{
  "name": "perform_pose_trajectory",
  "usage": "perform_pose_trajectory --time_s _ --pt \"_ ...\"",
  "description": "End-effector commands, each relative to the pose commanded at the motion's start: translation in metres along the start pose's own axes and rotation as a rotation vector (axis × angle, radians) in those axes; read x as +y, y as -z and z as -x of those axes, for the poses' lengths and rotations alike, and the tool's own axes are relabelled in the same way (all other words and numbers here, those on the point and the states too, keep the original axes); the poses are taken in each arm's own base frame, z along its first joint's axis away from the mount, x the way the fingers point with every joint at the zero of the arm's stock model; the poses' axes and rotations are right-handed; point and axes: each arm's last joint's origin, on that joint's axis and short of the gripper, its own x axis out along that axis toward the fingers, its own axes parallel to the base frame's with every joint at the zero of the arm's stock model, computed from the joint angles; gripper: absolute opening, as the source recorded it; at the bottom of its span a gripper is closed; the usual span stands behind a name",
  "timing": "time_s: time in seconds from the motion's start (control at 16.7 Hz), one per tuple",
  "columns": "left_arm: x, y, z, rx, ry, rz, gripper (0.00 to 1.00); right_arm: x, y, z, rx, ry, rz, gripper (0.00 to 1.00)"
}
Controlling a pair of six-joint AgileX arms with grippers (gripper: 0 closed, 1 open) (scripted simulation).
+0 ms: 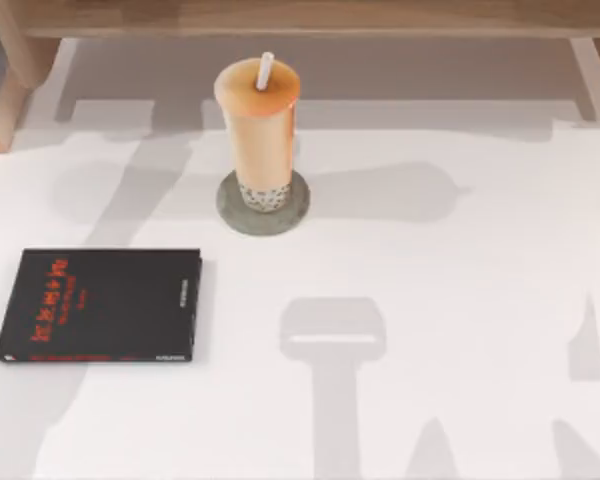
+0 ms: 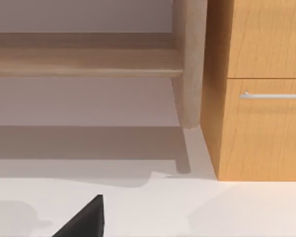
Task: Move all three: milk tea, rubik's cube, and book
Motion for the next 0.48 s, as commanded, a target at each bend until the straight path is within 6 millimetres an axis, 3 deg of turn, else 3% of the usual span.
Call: perform_pose_trajectory --time_s 0.12,0.24,0.48 --pt "0.001 0.003 -0.02 -0.004 -0.007 -0.001 0.0 0.0 0.0 0.0 0.0 0.0 0.0 1.0" --pt "-0.007 0.017 -0.037 0.044 0.016 -0.032 0.0 0.0 0.0 0.0 0.0 0.0 0.0 1.0" --pt "-0.032 0.051 -0.052 0.17 0.085 -0.106 0.0 0.0 0.0 0.0 0.0 0.0 0.0 1.0"
